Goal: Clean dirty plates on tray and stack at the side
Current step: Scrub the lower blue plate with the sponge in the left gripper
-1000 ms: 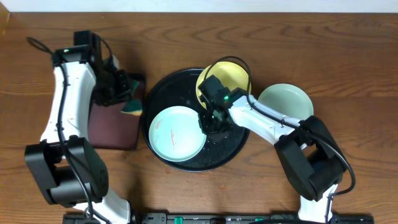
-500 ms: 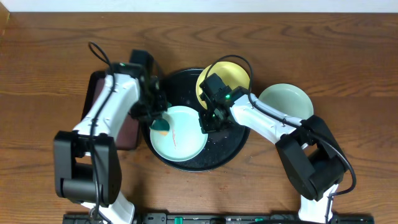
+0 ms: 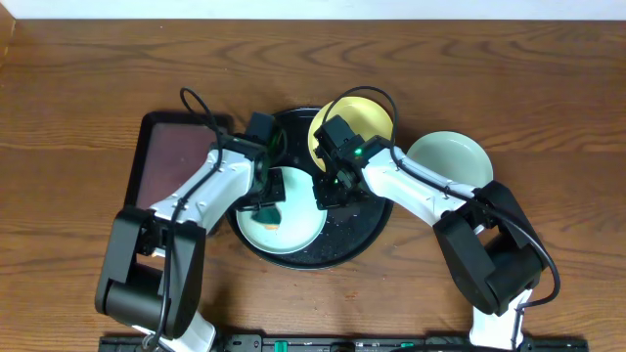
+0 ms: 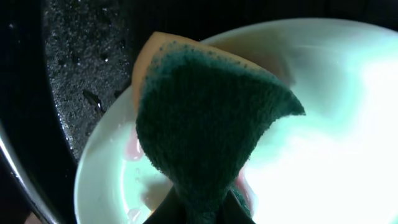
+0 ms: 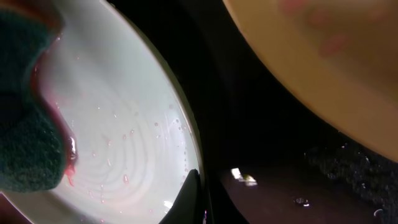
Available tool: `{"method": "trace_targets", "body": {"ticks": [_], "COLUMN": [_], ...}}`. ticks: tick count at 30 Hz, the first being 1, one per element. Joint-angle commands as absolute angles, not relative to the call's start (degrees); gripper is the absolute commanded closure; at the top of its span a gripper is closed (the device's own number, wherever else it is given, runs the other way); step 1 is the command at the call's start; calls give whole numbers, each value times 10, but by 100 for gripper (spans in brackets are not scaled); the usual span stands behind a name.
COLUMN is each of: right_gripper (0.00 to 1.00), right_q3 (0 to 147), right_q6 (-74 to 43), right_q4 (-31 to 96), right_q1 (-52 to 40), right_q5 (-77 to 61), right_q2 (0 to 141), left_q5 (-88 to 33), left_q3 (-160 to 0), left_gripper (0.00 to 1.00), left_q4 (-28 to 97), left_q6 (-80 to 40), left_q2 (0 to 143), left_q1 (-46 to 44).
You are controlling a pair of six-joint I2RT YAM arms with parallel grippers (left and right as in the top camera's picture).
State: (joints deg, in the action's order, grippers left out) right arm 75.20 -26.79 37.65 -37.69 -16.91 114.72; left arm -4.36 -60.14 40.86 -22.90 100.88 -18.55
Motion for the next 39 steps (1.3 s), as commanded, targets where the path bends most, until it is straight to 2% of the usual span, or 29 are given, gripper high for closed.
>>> {"method": "trace_targets", "body": {"ticks": [1,4,8,11,16,20,26,34,39], "right_gripper": [99,99,99,99,99,99,99,99,99], "right_q3": [761,761,761,761,761,761,761,761,761], "right_q6": [-272,-272,-272,-272,-272,-272,-272,-272,-273], "right_q4": [377,377,378,378,378,379,380,380,380], "right_q1": [-370,-370,-370,-370,-370,-366,-366,-366,-366], "right_q5": [-171,-171,-171,-171,-171,-174,-175,-175,-174], "right_q2": [1151,1151,1151,1151,1151,1151,1151,1151,1151], "left_q5": [-123,-256,-266,-186,37,82,17,-229,-232], "left_q3": [-581,-581,-581,-581,-581,-581,-581,-581,-581], "left_gripper": [92,92,93,92,93,93,92,92,92], "left_q4": [410,393,381,376,404,434,459,440,405], "left_q6": [-218,-131,-117,-161,-319,-374,-356,-142,-134], "left_q2": [1015,1015,1015,1015,1015,1015,1015,1015,1015], "left_q1": [-200,-200,-200,-200,-200,-200,-208,-215,-214]}}
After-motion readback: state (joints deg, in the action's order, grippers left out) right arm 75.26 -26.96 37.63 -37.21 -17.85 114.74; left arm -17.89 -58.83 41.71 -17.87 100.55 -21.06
